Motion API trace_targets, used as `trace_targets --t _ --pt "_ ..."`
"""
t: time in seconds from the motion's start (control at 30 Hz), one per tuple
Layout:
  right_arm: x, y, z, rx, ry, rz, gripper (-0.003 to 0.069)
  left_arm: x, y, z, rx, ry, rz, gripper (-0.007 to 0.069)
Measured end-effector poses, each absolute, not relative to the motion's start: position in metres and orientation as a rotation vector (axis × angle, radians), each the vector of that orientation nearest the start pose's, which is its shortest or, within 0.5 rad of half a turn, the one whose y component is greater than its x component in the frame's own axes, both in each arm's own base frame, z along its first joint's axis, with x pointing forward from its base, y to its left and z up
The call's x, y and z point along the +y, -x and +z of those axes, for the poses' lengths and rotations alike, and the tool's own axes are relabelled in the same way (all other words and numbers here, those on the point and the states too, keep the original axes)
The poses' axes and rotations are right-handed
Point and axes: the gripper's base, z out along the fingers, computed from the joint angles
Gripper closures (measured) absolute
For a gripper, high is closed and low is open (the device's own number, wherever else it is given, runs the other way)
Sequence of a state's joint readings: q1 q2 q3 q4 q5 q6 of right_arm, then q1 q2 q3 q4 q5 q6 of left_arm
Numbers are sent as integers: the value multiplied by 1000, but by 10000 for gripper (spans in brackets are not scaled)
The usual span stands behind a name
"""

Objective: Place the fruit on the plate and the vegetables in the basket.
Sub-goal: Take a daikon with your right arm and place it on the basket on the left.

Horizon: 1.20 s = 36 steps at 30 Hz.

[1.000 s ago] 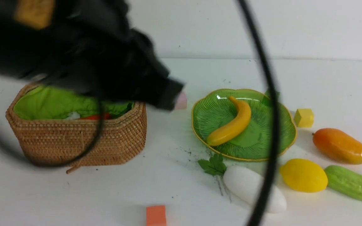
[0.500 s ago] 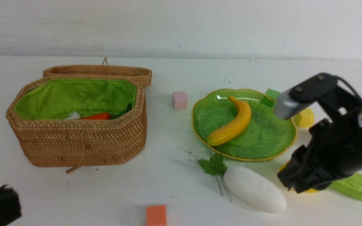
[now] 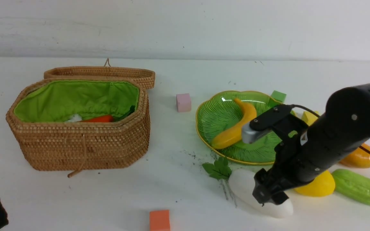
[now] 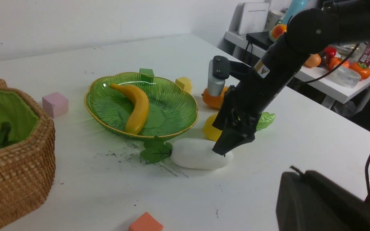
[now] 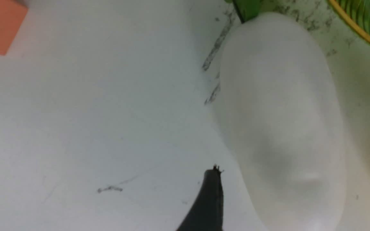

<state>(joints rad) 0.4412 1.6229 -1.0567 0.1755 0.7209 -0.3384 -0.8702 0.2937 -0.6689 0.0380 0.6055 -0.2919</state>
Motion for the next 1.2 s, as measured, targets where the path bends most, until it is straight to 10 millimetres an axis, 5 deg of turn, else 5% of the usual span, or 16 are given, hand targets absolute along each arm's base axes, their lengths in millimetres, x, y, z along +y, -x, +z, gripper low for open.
trace_targets --t 0.47,0.67,1.2 --pt "151 -304 160 2668 1094 132 92 -34 -31 360 1705 -521 -810 638" --pt "153 -306 160 2608 1217 121 146 -34 -31 360 1705 -521 -810 638" --pt "151 -301 160 2650 1272 128 148 -34 -31 360 1714 -523 -811 638"
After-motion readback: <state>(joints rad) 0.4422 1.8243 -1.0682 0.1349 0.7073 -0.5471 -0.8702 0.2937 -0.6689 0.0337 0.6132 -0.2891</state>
